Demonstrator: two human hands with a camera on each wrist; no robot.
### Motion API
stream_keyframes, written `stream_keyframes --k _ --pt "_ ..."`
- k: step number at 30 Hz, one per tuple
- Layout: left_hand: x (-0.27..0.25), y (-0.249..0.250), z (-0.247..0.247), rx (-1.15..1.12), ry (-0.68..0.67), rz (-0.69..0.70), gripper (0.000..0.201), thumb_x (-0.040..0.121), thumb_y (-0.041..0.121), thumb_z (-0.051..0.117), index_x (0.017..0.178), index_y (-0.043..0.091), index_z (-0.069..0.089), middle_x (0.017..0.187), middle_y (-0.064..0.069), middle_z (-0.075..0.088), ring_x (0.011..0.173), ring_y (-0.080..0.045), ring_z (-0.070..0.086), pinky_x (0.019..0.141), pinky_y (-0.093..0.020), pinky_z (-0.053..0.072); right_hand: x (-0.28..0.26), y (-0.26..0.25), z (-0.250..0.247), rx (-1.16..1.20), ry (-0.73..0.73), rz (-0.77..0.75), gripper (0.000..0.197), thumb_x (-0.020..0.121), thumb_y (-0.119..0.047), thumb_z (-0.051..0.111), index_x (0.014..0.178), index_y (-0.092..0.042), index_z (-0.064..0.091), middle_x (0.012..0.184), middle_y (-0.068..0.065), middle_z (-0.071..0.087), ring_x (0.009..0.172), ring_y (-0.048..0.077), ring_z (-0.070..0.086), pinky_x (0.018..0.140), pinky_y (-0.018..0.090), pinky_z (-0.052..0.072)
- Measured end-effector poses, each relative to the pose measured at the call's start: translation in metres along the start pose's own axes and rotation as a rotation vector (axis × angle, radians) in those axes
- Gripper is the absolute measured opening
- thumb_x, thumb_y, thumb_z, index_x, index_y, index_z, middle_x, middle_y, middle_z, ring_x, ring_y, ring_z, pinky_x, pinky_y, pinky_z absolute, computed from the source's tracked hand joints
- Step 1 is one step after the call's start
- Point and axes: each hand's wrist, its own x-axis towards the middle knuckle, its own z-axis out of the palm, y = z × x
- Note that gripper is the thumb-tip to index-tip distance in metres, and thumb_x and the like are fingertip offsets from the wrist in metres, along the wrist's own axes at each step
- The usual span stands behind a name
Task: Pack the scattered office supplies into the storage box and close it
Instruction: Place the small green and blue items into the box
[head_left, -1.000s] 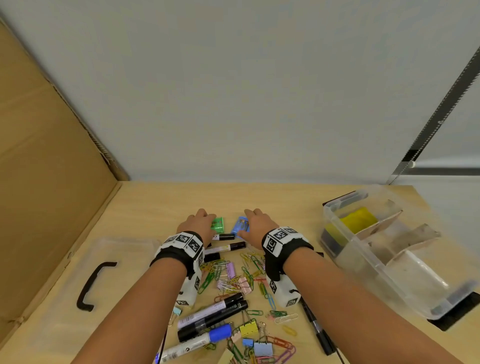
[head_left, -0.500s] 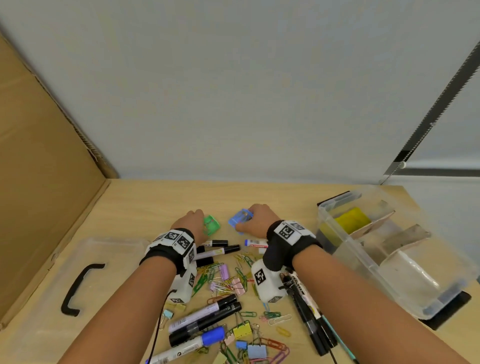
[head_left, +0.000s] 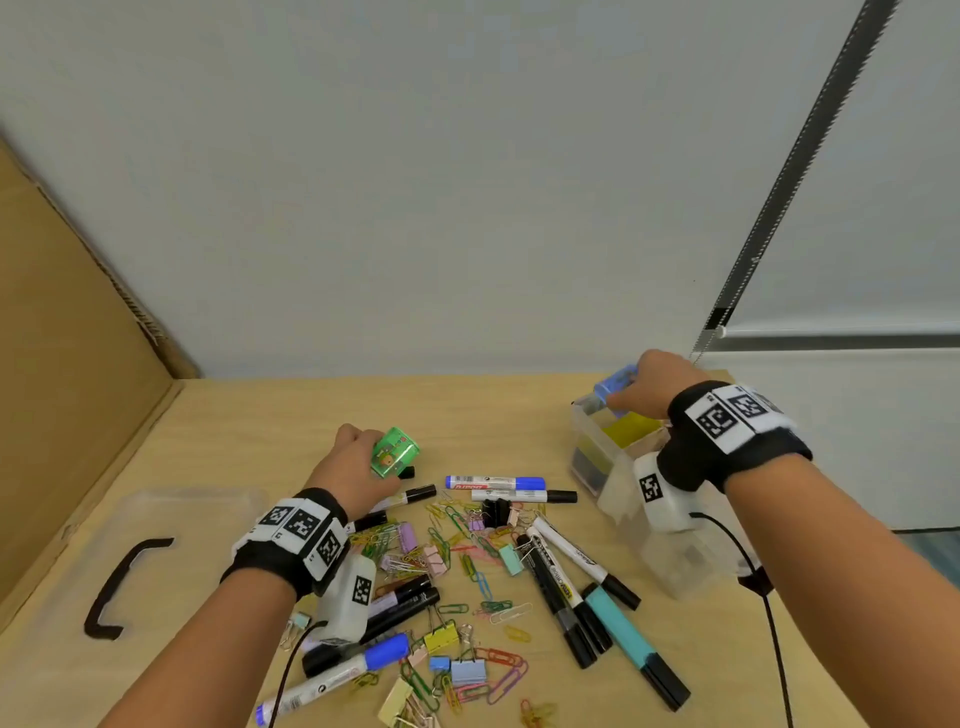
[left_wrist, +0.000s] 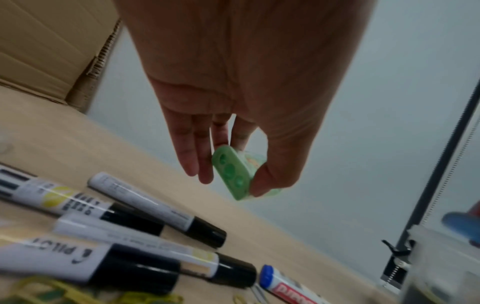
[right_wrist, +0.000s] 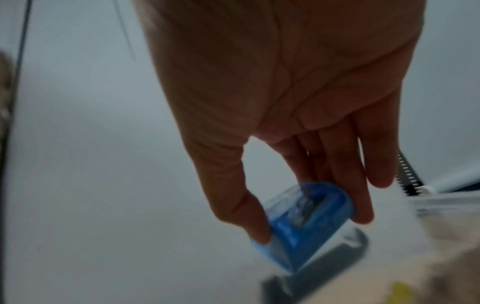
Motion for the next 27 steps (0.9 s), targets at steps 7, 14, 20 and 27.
stream_keyframes --k 7,14,20,27 --pt "-0.015 0.022 0.010 -0.014 0.026 0.073 0.062 0.084 0.029 0.063 0.139 0.013 0.039 0.123 -0.004 0.039 0.107 -0.021 0.052 0.096 -0.030 0.044 0.028 0.006 0.009 -0.348 -0.193 0.028 0.031 0.064 -0.046 0.079 0.055 -0.022 0.061 0.073 -0.001 0.062 0.077 0.023 0.063 0.070 0.029 0.051" --pt "-0.025 0.019 0.009 0.000 0.045 0.098 0.062 0.084 0.029 0.062 0.139 0.014 0.039 0.119 -0.004 0.041 0.116 -0.021 0.043 0.102 -0.031 0.039 0.024 0.006 0.006 -0.563 -0.364 -0.072 0.050 0.042 -0.040 0.078 0.091 -0.048 0.069 0.081 -0.009 0.069 0.059 0.012 0.059 0.064 0.026 0.053" --pt "-0.029 0.020 0.007 -0.009 0.047 0.104 0.064 0.084 0.030 0.063 0.140 0.013 0.039 0.119 -0.003 0.041 0.115 -0.020 0.045 0.101 -0.030 0.040 0.044 0.013 0.017 -0.474 -0.319 -0.076 0.037 0.064 -0.046 0.079 0.038 -0.056 0.055 0.065 -0.013 0.064 0.067 0.014 0.064 0.067 0.027 0.053" --pt "-0.048 0.065 0.006 -0.159 0.093 0.225 0.064 0.085 0.030 0.063 0.141 0.014 0.036 0.115 0.001 0.036 0.097 -0.014 0.054 0.088 -0.026 0.048 0.010 0.007 -0.004 -0.109 -0.012 -0.196 0.031 0.091 -0.035 0.056 0.110 -0.012 0.062 0.107 0.004 0.063 0.102 0.022 0.060 0.086 0.031 0.046"
